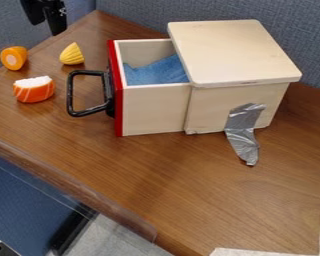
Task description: Put a yellow object in the drawer
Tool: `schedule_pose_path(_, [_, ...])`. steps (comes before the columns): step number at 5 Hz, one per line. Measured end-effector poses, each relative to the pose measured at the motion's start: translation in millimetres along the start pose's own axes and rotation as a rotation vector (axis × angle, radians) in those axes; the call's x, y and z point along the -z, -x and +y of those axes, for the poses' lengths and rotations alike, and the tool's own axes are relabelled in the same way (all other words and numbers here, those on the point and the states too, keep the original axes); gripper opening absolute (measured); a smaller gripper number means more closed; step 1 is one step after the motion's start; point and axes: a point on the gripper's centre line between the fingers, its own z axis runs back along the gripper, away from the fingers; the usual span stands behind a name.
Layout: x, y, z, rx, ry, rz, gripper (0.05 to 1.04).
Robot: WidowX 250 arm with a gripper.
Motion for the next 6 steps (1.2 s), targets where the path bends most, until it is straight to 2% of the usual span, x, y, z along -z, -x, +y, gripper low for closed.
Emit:
schedule_pose_path(1, [21, 7, -3, -0.003, 0.036, 0.039, 0.999])
schedule_pose_path(2, [30, 4, -8, 0.081, 0.001, 0.06, 0.999])
schedule_pose_path(3, [38, -2, -20, 0.168, 0.006, 0.058, 0.999])
schedule_pose_path(5, [40, 1, -28, 0.238, 0.078, 0.032, 0.999])
schedule_pose_path(6, [38, 3, -23, 0.262, 0.091, 0.006, 0.999])
